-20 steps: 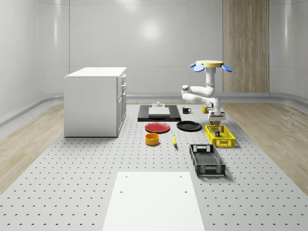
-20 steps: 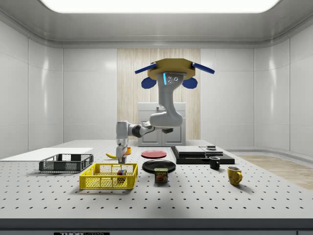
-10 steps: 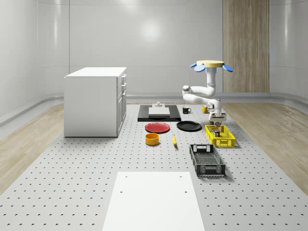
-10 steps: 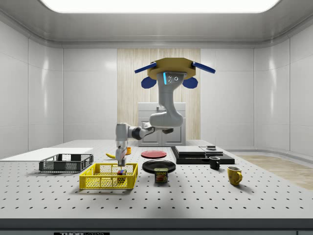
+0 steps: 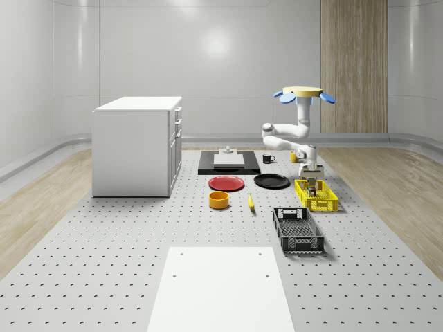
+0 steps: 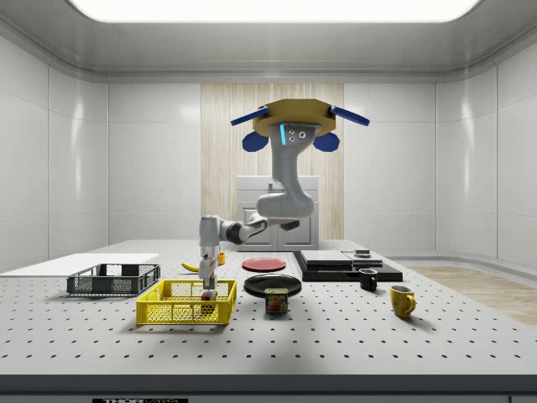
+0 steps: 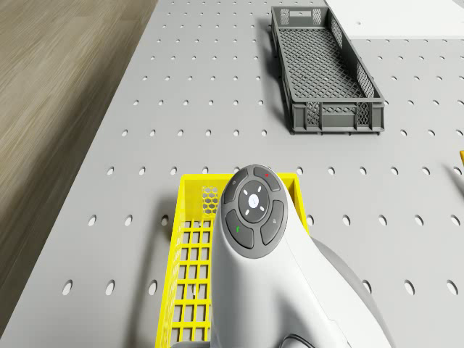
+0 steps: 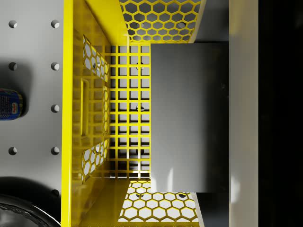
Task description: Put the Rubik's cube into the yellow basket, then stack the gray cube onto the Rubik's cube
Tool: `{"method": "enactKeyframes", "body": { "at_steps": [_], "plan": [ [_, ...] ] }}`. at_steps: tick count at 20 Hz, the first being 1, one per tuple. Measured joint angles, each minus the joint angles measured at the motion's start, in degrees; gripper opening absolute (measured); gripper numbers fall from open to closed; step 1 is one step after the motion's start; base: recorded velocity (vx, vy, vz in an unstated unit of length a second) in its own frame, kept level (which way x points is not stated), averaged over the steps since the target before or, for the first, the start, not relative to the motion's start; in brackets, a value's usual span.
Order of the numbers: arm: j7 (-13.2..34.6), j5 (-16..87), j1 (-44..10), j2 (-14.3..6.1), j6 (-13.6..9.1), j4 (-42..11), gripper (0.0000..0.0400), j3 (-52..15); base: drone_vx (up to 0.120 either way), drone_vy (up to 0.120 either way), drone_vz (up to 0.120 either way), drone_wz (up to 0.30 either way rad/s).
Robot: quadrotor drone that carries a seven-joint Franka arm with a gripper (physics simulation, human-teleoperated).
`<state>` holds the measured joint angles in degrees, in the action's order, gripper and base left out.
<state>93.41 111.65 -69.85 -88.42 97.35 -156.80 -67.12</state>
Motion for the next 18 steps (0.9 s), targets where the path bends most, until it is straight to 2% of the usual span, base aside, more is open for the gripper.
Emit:
{"method": "enactKeyframes", "body": {
  "at_steps": [18],
  "plan": [
    [-0.8, 2.6, -1.8, 1.5, 0.9, 3.4, 0.025, 2.6, 0.0, 0.0, 0.0, 0.0]
  ]
}}
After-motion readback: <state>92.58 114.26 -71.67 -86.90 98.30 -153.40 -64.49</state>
